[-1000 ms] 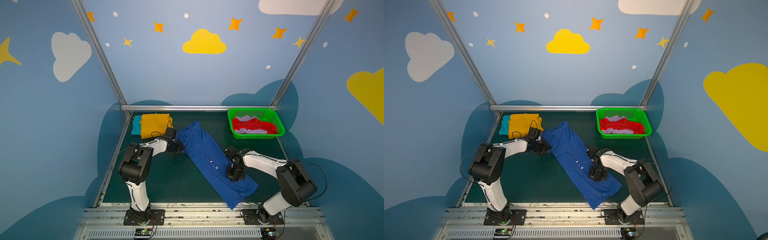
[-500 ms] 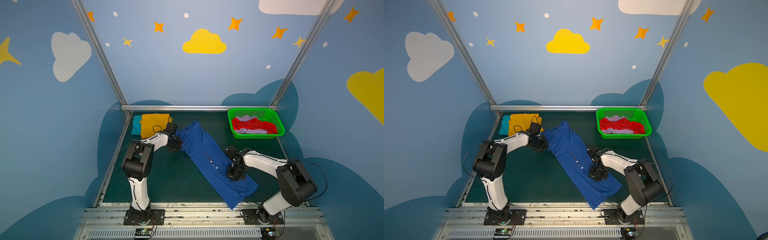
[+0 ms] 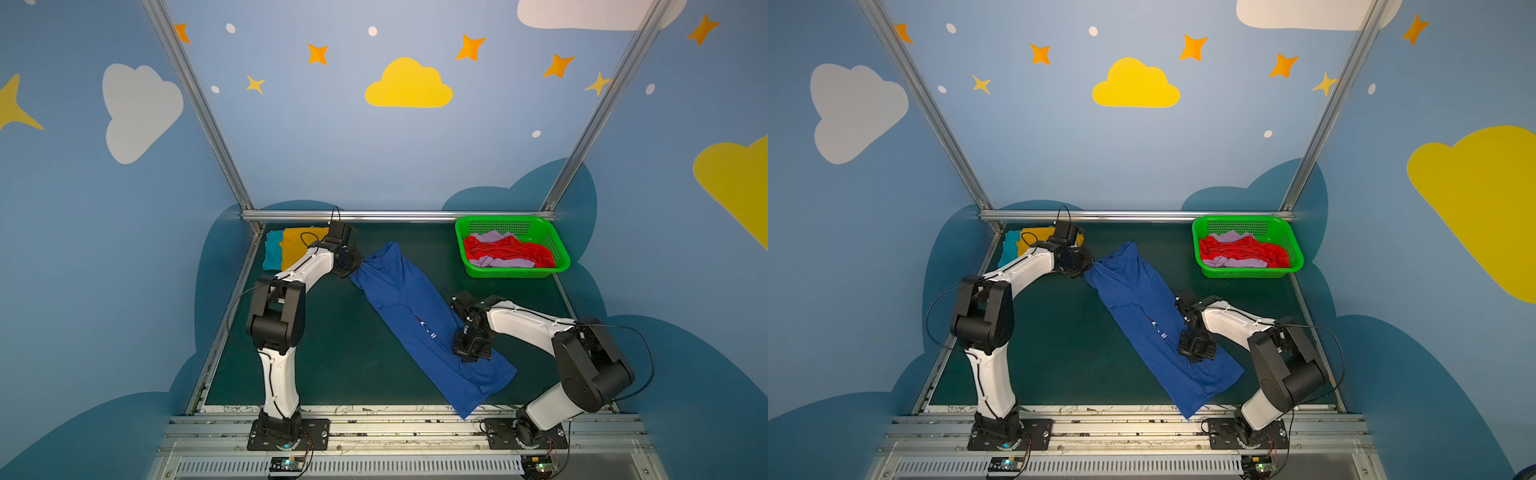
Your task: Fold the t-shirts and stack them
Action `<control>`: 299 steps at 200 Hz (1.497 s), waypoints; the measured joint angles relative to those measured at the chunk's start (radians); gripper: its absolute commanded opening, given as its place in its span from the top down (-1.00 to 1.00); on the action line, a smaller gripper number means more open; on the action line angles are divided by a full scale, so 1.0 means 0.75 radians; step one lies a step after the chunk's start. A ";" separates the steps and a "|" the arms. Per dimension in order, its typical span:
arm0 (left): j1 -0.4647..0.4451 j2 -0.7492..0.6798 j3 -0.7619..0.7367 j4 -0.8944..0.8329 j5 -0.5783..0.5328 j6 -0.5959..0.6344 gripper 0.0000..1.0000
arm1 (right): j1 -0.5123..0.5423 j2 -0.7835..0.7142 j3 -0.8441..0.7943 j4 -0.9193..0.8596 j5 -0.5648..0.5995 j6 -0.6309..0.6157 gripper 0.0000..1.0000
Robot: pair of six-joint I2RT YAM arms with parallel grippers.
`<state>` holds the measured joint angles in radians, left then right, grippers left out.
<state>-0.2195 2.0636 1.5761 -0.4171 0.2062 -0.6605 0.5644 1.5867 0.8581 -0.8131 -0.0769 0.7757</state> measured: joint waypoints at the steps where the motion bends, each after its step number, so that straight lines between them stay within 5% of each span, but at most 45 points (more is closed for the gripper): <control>1: 0.000 0.003 0.003 0.000 -0.001 0.000 0.92 | 0.000 0.001 0.001 -0.001 0.000 -0.001 1.00; 86: 0.040 0.223 0.180 -0.162 -0.175 0.004 0.83 | -0.008 0.011 0.009 -0.009 -0.009 -0.020 1.00; 109: 0.074 0.320 0.337 -0.201 -0.210 0.015 0.11 | -0.009 0.005 0.003 -0.005 -0.010 -0.021 1.00; 123: 0.082 0.357 0.421 -0.228 -0.205 0.022 -0.06 | -0.009 -0.009 -0.010 0.007 -0.011 -0.019 1.00; 153: 0.078 0.339 0.466 -0.257 -0.223 0.028 -0.02 | -0.010 -0.027 -0.023 0.020 -0.011 -0.019 1.00; 215: -0.049 -0.026 0.067 -0.229 -0.207 0.019 -0.09 | -0.131 -0.171 0.122 -0.039 0.025 -0.100 1.00; 262: -0.253 0.103 0.093 -0.208 -0.158 -0.008 0.02 | -0.273 -0.184 0.073 -0.040 0.020 -0.144 1.00; 299: -0.231 0.231 0.234 -0.226 -0.133 -0.014 0.04 | -0.277 -0.110 0.006 -0.034 0.000 -0.164 1.00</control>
<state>-0.3927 2.2368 1.7519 -0.5869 0.1066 -0.6708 0.3569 1.5043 0.8627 -0.8383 -0.0769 0.6525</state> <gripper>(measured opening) 0.482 0.047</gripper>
